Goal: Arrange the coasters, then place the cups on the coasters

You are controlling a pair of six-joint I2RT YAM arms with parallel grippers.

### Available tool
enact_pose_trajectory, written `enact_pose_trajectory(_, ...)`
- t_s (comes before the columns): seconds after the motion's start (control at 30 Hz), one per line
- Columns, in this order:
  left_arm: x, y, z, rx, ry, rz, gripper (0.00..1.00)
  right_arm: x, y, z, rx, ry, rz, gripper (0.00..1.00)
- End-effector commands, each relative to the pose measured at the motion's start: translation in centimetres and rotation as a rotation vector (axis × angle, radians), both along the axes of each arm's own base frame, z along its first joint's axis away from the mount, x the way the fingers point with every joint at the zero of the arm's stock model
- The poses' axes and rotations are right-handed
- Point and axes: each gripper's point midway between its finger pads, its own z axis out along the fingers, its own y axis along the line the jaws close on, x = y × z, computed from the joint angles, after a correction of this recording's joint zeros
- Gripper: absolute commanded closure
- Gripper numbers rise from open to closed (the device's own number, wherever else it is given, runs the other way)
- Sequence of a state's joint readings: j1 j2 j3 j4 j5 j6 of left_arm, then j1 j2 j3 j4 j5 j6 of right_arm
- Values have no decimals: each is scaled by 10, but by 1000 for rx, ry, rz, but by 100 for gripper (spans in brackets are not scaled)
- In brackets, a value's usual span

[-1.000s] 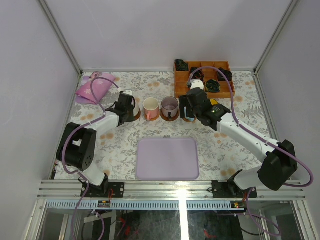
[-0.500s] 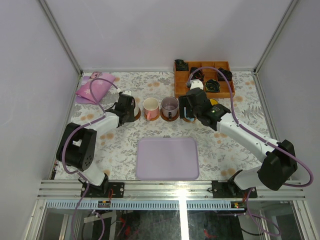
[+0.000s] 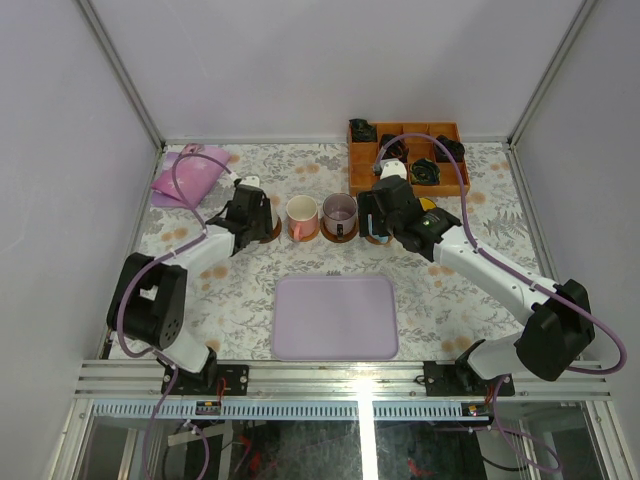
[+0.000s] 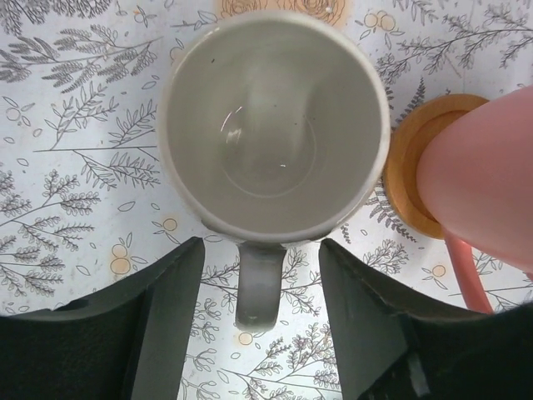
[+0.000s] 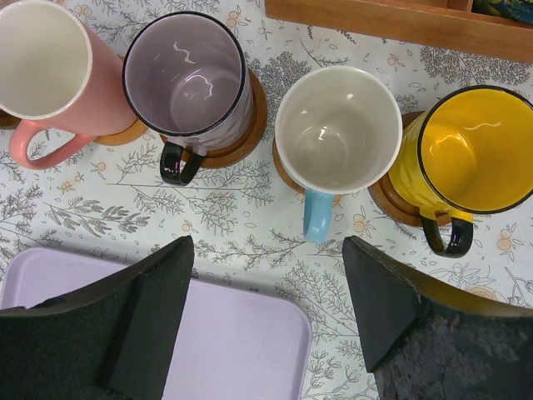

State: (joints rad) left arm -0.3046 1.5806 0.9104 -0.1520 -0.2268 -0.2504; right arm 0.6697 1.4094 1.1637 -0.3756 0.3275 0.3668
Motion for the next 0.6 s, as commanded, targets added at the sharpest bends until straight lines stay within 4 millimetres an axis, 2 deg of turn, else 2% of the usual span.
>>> enact_pose_trajectory(0.0,7,5,28,-11,-79,25,40,7,3,14,36,-32,-12,21)
enact_pose_trajectory(0.17,2,11,61,-12,-133,42,31,8,-3,21,28,-57,-32,21)
enact_pose_trajectory(0.3,-2,16,93,-14,-192,59,17,11,-16,26,12,-80,-77,20)
enact_pose_trajectory(0.33,-3,18,102,-14,-208,71,13,12,-22,26,9,-85,-97,20)
enact_pose_trajectory(0.37,-5,21,110,-13,-224,87,3,14,-29,27,8,-89,-117,19)
enact_pose_trajectory(0.4,-6,25,117,-13,-236,109,0,15,-37,28,11,-92,-137,19)
enact_pose_trajectory(0.57,-16,52,156,18,-312,258,0,25,-88,31,75,-93,-270,17)
